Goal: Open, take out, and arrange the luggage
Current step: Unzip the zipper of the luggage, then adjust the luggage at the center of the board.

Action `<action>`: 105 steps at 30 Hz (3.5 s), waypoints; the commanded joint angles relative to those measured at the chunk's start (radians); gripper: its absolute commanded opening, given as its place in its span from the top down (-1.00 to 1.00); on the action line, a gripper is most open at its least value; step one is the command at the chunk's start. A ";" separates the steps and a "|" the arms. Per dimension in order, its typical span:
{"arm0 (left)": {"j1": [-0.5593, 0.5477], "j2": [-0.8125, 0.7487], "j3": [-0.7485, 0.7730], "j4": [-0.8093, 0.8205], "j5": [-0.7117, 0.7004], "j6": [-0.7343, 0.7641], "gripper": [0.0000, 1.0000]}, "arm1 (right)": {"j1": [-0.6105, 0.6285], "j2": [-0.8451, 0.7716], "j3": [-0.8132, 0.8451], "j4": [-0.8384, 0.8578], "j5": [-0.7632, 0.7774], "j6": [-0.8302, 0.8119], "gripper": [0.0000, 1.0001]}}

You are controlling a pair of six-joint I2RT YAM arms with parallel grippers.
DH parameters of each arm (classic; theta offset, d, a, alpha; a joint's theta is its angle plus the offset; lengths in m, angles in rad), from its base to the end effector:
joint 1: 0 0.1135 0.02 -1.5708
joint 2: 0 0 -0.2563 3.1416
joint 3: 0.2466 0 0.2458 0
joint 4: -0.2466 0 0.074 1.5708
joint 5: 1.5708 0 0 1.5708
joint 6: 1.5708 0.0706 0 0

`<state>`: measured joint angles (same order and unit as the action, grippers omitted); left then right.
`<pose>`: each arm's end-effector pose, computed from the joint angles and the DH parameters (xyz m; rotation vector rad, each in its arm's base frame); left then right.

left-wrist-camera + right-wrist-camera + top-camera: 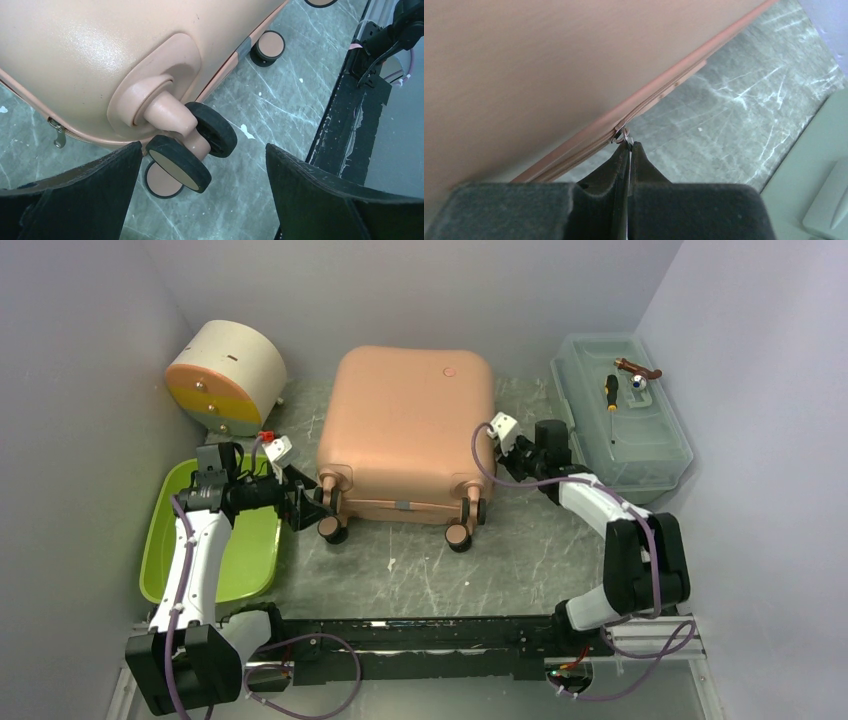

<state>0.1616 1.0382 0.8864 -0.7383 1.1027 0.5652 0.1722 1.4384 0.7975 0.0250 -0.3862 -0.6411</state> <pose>0.2087 -0.0298 0.2753 0.8248 1.8657 -0.8948 0.3175 0.0822 0.1926 -1.0395 1.8696 0.1490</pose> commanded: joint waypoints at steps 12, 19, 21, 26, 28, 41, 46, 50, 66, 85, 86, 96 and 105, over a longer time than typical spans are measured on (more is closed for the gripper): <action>0.010 0.046 0.074 -0.158 0.120 0.186 -0.99 | -0.018 0.404 0.517 0.033 0.171 0.087 1.00; 0.013 0.081 0.131 -0.379 0.177 0.434 -0.99 | -0.046 0.611 0.732 0.023 0.148 0.098 1.00; 0.013 0.099 0.154 -0.439 0.180 0.498 -0.99 | -0.055 0.659 0.795 0.021 0.131 0.096 1.00; 0.015 0.150 0.212 -0.555 0.159 0.606 -0.99 | -0.068 0.762 0.923 0.041 0.073 0.037 1.00; 0.015 0.172 0.242 -0.598 0.143 0.633 -0.99 | -0.070 0.799 0.965 0.048 0.040 0.015 1.00; 0.017 0.258 0.443 -0.199 -0.068 0.102 -0.99 | -0.069 0.884 1.166 0.052 -0.093 0.096 0.27; 0.016 0.333 0.486 0.125 -0.195 -0.183 -0.99 | -0.069 0.868 1.288 -0.006 -0.091 0.220 -0.03; 0.016 0.439 0.555 0.276 -0.218 -0.358 -0.99 | -0.070 0.863 1.329 0.001 -0.125 0.329 -0.30; -0.187 0.960 0.981 0.290 -0.243 -0.635 -0.99 | -0.118 0.970 1.448 -0.118 -0.484 0.909 -0.37; -0.482 1.311 1.294 0.081 0.067 -0.497 -0.99 | -0.168 0.724 1.097 -0.443 -0.813 0.745 -0.11; -0.491 1.316 1.302 0.068 0.082 -0.486 -0.99 | -0.168 0.703 1.068 -0.484 -0.820 0.701 -0.10; -0.478 1.183 1.291 -0.079 -0.007 -0.298 -0.99 | -0.195 0.590 0.863 -1.214 -0.922 -0.072 0.05; -0.423 0.894 1.180 -0.176 -0.284 -0.161 -0.99 | -0.207 0.335 0.700 -1.046 -0.764 0.028 0.03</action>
<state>-0.2691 2.0853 2.1334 -0.7010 0.9253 0.2962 -0.0124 1.8446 1.6257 -1.0103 -1.4654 -0.7284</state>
